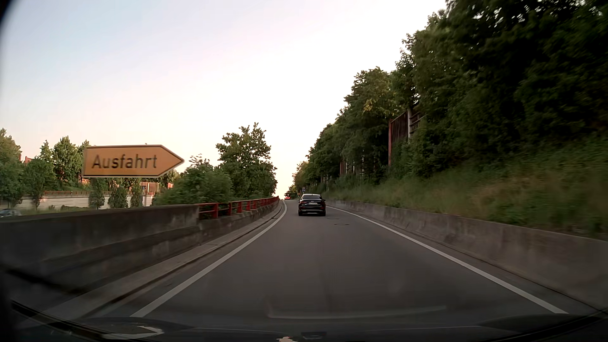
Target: Follow the waypoints while adhering to traffic rules and regulations
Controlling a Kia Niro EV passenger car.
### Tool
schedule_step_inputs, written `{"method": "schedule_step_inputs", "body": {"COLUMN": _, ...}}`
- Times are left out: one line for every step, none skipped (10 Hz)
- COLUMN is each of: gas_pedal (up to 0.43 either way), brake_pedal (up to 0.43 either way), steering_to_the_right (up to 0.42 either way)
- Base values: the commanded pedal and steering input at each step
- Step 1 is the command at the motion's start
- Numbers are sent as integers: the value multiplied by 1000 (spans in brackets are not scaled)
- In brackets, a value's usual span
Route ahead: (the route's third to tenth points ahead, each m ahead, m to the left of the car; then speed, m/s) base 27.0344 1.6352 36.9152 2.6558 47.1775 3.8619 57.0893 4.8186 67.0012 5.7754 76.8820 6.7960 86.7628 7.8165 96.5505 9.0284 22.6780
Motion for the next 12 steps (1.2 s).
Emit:
{"method": "schedule_step_inputs", "body": {"gas_pedal": 47, "brake_pedal": 18, "steering_to_the_right": -8}}
{"method": "schedule_step_inputs", "body": {"gas_pedal": 47, "brake_pedal": 18, "steering_to_the_right": -8}}
{"method": "schedule_step_inputs", "body": {"gas_pedal": 47, "brake_pedal": 12, "steering_to_the_right": -8}}
{"method": "schedule_step_inputs", "body": {"gas_pedal": 47, "brake_pedal": 18, "steering_to_the_right": -8}}
{"method": "schedule_step_inputs", "body": {"gas_pedal": 47, "brake_pedal": 18, "steering_to_the_right": -9}}
{"method": "schedule_step_inputs", "body": {"gas_pedal": 47, "brake_pedal": 12, "steering_to_the_right": -10}}
{"method": "schedule_step_inputs", "body": {"gas_pedal": 59, "brake_pedal": 18, "steering_to_the_right": -11}}
{"method": "schedule_step_inputs", "body": {"gas_pedal": 59, "brake_pedal": 18, "steering_to_the_right": -12}}
{"method": "schedule_step_inputs", "body": {"gas_pedal": 59, "brake_pedal": 18, "steering_to_the_right": -13}}
{"method": "schedule_step_inputs", "body": {"gas_pedal": 59, "brake_pedal": 18, "steering_to_the_right": -13}}
{"method": "schedule_step_inputs", "body": {"gas_pedal": 59, "brake_pedal": 18, "steering_to_the_right": -13}}
{"method": "schedule_step_inputs", "body": {"gas_pedal": 59, "brake_pedal": 12, "steering_to_the_right": -13}}
